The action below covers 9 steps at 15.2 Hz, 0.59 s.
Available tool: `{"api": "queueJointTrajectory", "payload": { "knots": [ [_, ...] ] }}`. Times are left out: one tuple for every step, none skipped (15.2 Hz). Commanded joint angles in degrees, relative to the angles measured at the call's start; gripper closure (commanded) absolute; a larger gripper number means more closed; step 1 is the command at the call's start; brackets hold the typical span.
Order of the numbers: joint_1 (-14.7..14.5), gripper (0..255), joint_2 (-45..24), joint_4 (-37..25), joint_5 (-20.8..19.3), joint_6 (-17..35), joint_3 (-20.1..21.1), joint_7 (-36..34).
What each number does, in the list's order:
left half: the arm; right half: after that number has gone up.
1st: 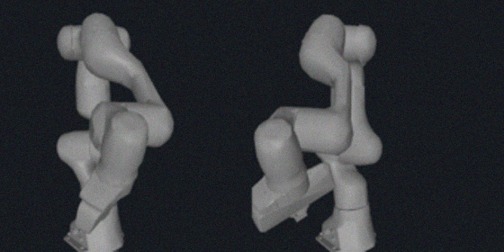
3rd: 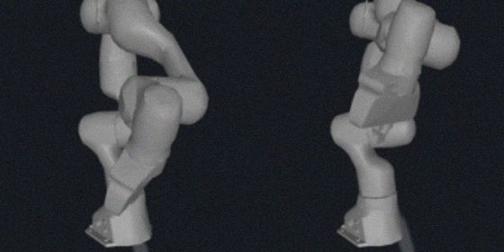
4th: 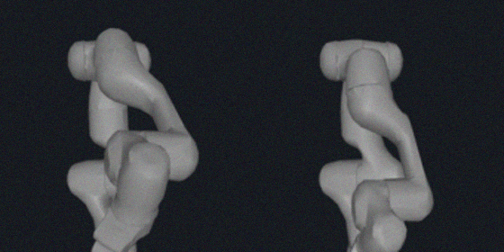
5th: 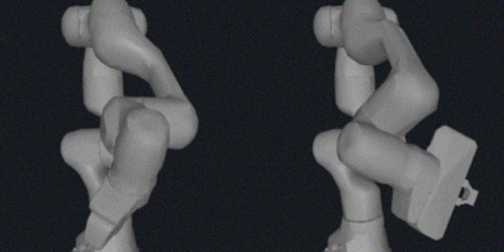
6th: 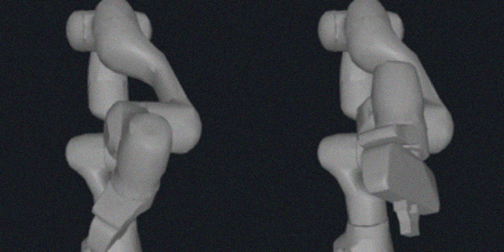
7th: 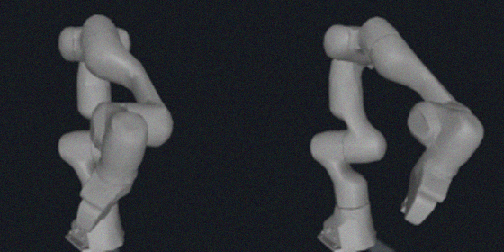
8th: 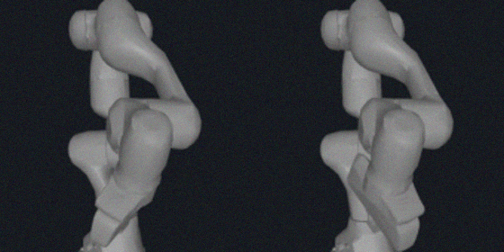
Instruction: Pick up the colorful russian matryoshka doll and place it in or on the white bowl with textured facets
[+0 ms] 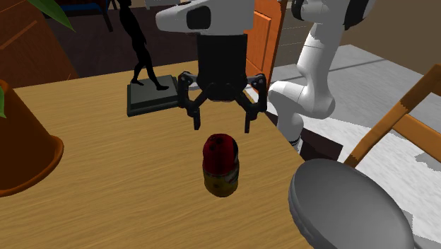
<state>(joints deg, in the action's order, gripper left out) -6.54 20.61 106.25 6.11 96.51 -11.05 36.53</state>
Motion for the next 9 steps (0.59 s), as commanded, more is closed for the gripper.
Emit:
{"api": "queueJointTrajectory", "payload": {
  "knots": [
    [-0.08, 0, -0.07, 1.29, 0.07, 1.5, 0.1, 0.15],
    [-0.1, 0, -0.01, 2.12, 0.08, 2.28, 0.17, 0.15],
    [-0.11, 0, 0.04, 2.94, 0.09, 3.05, 0.23, 0.16],
    [-0.13, 0, 0.08, 3.74, 0.11, 3.82, 0.29, 0.16],
    [-0.14, 0, 0.1, 4.2, 0.12, 4.27, 0.32, 0.17],
    [-0.14, 0, 0.1, 4.2, 0.12, 4.27, 0.32, 0.17],
    [-0.14, 0, 0.1, 4.2, 0.12, 4.27, 0.32, 0.17],
    [-0.14, 0, 0.1, 4.2, 0.12, 4.27, 0.32, 0.17],
    [-0.14, 0, 0.1, 4.2, 0.12, 4.27, 0.32, 0.17]
  ]
}}
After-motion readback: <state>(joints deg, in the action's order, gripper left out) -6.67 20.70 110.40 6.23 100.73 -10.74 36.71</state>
